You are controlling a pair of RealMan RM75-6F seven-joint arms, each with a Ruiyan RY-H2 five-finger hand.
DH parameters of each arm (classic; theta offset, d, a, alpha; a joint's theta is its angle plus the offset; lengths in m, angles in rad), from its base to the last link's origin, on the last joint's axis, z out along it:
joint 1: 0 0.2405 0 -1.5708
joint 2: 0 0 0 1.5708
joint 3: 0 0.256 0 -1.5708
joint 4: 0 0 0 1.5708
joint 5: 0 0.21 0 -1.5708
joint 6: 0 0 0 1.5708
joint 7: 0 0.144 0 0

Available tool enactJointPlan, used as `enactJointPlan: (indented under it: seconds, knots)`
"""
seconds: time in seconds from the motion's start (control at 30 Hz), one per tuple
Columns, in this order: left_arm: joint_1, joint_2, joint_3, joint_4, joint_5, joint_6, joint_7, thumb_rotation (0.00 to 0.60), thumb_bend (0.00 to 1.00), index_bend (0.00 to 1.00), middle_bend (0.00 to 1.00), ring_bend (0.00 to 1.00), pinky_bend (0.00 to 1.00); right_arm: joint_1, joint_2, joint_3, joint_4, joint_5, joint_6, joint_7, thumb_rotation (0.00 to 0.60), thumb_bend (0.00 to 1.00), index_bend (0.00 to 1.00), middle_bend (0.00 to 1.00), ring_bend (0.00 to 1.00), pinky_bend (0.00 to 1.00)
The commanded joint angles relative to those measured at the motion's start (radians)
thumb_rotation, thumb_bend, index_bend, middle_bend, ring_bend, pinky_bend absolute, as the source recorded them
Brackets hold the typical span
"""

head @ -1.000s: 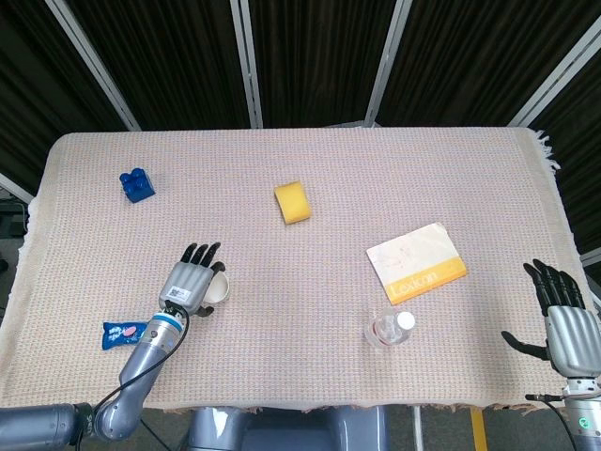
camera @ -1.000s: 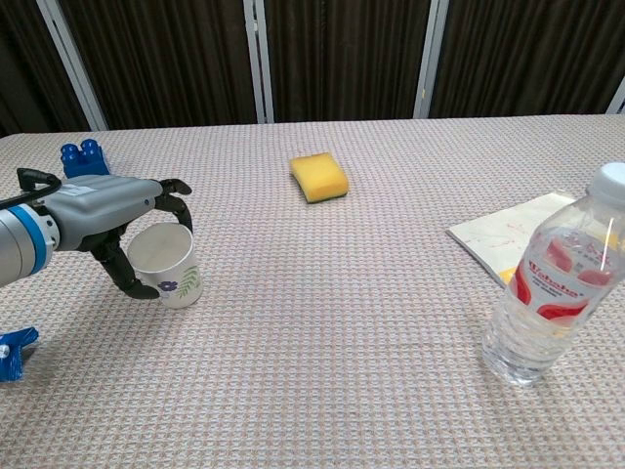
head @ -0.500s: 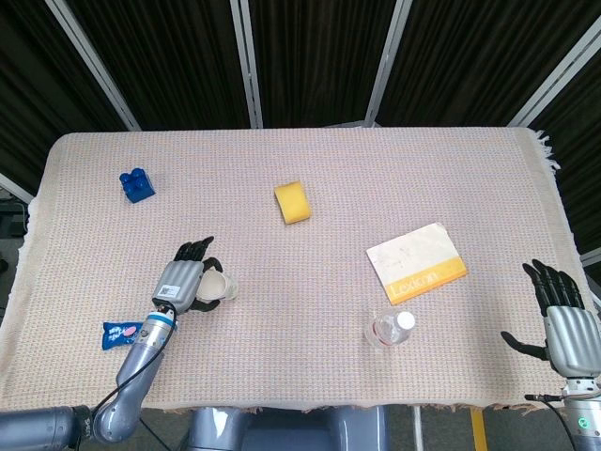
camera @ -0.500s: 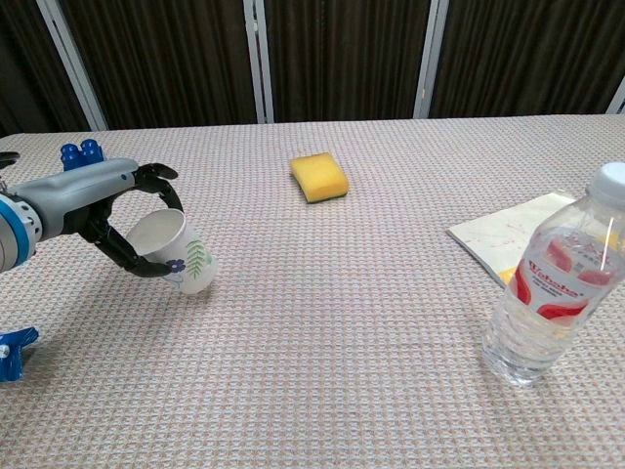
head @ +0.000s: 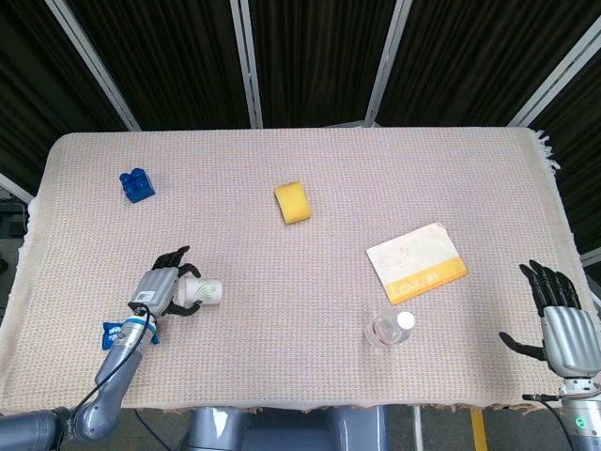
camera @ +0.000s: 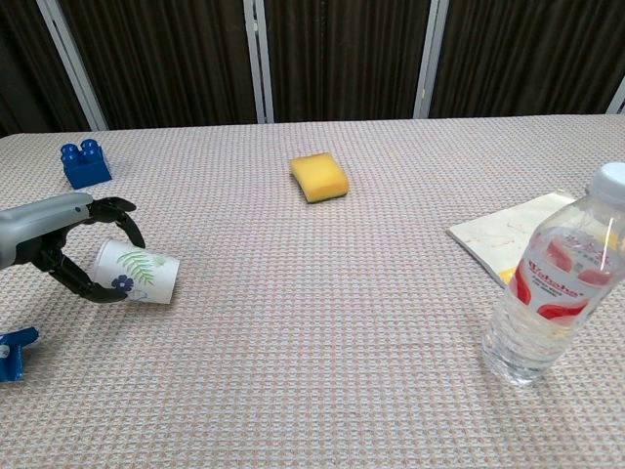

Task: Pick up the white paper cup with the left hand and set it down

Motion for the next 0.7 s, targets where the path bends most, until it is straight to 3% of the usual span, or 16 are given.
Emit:
enactJointPlan:
  seconds: [0.03, 0.27, 0.43, 0.7]
  knots:
    - [-0.009, 0.027, 0.002, -0.017, -0.017, -0.007, 0.021, 0.600, 0.15, 0.08, 0.00, 0.00, 0.00, 0.000, 0.000, -0.001, -0.001, -0.001, 0.000, -0.001, 0.600, 0.06, 0.00, 0.00, 0.00, 0.00]
    - [-0.055, 0.057, -0.013, -0.068, -0.089, -0.002, 0.101, 0.600, 0.15, 0.08, 0.00, 0.00, 0.00, 0.000, 0.003, -0.003, -0.009, -0.010, 0.003, -0.002, 0.600, 0.06, 0.00, 0.00, 0.00, 0.00]
    - [-0.101, 0.029, -0.021, -0.080, -0.180, 0.020, 0.187, 0.600, 0.15, 0.19, 0.00, 0.00, 0.00, 0.001, 0.005, -0.004, -0.008, -0.006, -0.005, 0.003, 0.600, 0.06, 0.00, 0.00, 0.00, 0.00]
    - [-0.190, -0.017, 0.012, -0.086, -0.298, 0.090, 0.400, 0.600, 0.15, 0.23, 0.00, 0.00, 0.00, 0.002, 0.003, 0.002, -0.001, 0.003, -0.003, 0.011, 0.600, 0.06, 0.00, 0.00, 0.00, 0.00]
